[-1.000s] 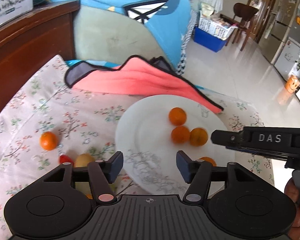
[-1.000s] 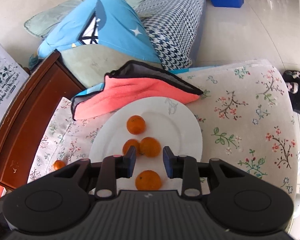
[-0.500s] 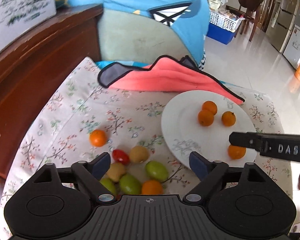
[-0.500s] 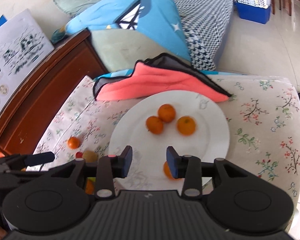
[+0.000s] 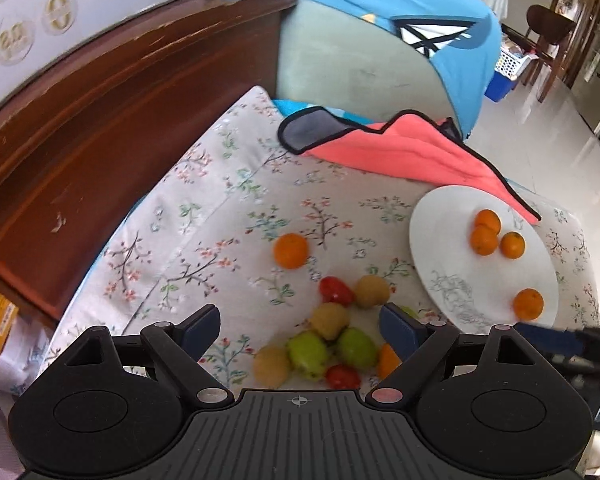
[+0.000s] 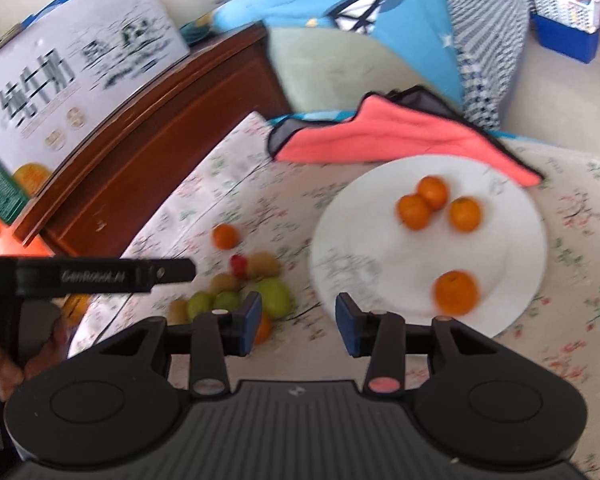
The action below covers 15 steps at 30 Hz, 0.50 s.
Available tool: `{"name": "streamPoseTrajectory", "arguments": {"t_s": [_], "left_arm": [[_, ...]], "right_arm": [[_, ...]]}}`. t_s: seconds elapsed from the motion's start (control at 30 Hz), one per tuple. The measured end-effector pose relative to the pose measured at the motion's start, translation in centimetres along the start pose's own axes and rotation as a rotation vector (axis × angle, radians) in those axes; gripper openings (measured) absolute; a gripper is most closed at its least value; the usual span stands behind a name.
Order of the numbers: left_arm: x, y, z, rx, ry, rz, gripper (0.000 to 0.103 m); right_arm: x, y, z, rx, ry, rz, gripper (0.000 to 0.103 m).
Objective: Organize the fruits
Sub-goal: 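Move both open grippers back over the remaining fruit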
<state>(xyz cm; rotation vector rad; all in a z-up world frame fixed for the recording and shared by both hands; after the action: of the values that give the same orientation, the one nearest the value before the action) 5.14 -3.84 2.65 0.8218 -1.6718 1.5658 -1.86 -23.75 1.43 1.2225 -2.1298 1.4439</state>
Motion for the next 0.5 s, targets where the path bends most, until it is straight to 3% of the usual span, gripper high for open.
{"name": "streamPoseTrajectory", "arguments": {"t_s": [0.23,0.5], "left_arm": [[-0.2,0.6,-1.8,0.001,0.017,0.011,0.088],[-0.9,2.3,-2.4,-0.077,0.067,0.005,0.088]], "right_arm": [[-1.9,1.1,-1.5,0.041,-0.044,-0.059,0.043],[-3.7,1.6,-1.9,0.047,-0.064,-0.099,0.043]]}}
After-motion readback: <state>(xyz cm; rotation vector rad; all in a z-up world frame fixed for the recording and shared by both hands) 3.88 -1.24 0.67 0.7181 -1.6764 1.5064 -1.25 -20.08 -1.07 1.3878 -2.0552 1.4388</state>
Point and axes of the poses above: each gripper's, at about its wrist camera, not at the fingertips, and x roughly against the way its jaws point, z to its right, y to its underside, the point moved 2 cm from there along -x, roughly the way its jaws point, and after that the axes turned 9 degrees about -y, right-handed, at the moved point
